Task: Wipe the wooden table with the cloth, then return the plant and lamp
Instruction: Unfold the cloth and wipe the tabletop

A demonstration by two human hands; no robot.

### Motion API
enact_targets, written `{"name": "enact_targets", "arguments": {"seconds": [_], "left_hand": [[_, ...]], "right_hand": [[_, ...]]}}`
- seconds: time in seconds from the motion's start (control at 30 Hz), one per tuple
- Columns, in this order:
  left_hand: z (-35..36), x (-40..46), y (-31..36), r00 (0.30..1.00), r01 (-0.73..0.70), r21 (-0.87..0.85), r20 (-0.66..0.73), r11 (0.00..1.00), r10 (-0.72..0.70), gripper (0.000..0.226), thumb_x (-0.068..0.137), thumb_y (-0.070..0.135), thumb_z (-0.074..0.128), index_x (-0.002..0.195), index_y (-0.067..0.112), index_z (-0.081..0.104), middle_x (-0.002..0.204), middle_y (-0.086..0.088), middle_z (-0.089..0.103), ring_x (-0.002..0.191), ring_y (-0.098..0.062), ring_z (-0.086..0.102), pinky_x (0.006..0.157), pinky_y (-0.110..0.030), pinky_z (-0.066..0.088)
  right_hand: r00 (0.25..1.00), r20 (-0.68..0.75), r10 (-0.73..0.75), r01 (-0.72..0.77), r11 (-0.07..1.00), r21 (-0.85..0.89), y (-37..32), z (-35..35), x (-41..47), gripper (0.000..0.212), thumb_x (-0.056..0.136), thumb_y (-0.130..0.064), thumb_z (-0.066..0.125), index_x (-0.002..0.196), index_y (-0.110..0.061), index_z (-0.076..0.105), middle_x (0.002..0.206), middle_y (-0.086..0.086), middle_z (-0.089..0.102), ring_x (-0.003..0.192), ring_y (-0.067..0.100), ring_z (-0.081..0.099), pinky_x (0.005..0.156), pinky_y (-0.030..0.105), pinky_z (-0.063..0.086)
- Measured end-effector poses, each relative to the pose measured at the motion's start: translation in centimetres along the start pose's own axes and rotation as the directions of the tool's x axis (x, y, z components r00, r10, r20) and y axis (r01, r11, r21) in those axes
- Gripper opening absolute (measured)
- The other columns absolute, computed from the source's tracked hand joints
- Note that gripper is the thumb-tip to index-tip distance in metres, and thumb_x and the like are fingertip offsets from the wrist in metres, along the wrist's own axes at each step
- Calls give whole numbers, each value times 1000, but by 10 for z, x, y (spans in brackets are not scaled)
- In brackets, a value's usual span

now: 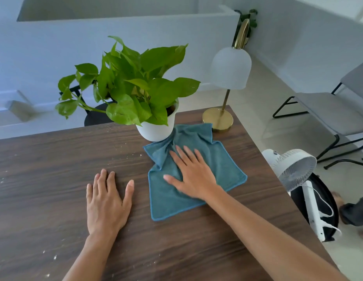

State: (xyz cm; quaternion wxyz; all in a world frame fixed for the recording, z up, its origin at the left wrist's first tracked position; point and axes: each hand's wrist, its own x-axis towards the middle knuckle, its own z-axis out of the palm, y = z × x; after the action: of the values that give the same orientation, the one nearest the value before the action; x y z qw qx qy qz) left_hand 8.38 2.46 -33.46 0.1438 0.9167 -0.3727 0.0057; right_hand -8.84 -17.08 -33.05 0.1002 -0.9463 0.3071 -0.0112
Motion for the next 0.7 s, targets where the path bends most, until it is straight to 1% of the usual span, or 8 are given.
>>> {"name": "enact_targets", "arguments": {"seconds": [0.07,0.17,0.3,0.37,0.53,0.6,0.7], "left_hand": [[0,0,-1,1000,1,2,5,1000,-1,85,93,69,19,144,5,43,157,-15,34,148,-29,25,122,-49,16],[1,0,-1,1000,-1,-3,-2,1000,1,85,92,68,19,144,5,44,157,-15,35,148,-29,26,122,-49,17],[1,1,-1,1000,1,-1,1,1000,-1,86,92,68,19,144,4,43,157,-15,35,149,-29,25,123,-48,16],[1,1,0,1000,4,-2,3,1000,-4,86,92,68,20,144,4,44,157,-15,35,148,-29,25,123,-47,16],[2,1,-1,1000,-5,-17,-4,1000,5,83,92,68,22,142,5,44,156,-15,36,148,-30,26,123,-48,16],[2,0,-2,1000,-8,-11,-6,1000,8,83,92,68,22,142,5,44,156,-15,36,148,-30,26,122,-48,16],[2,0,-1,1000,-3,-17,-15,1000,3,83,92,68,22,141,5,45,155,-16,37,147,-30,27,122,-48,16]], "right_hand": [[1000,-8,-5,5,1000,10,-1,1,-35,87,91,-80,17,160,-28,7,169,-7,1,155,15,-5,126,45,2],[996,1,95,-95,995,20,8,1,-46,91,88,-84,16,160,-31,2,168,-11,-6,154,11,-10,126,43,-2],[967,-30,252,-251,967,30,21,-3,5,94,88,-83,13,160,-25,1,169,-5,-2,155,16,-8,125,45,-5],[956,-38,292,-291,956,26,28,-4,39,94,89,-82,13,161,-23,3,169,-2,0,155,19,-5,125,45,-4],[957,-6,289,-289,957,21,31,-10,95,90,92,-77,19,161,-21,5,169,0,0,155,22,-3,125,47,-2],[962,-4,272,-272,962,23,30,-12,94,89,92,-77,19,161,-21,5,169,0,-1,155,21,-5,125,45,-2],[974,-16,227,-226,973,40,27,-8,69,91,90,-79,17,161,-24,5,169,-2,-2,155,19,-6,126,42,-1]]}}
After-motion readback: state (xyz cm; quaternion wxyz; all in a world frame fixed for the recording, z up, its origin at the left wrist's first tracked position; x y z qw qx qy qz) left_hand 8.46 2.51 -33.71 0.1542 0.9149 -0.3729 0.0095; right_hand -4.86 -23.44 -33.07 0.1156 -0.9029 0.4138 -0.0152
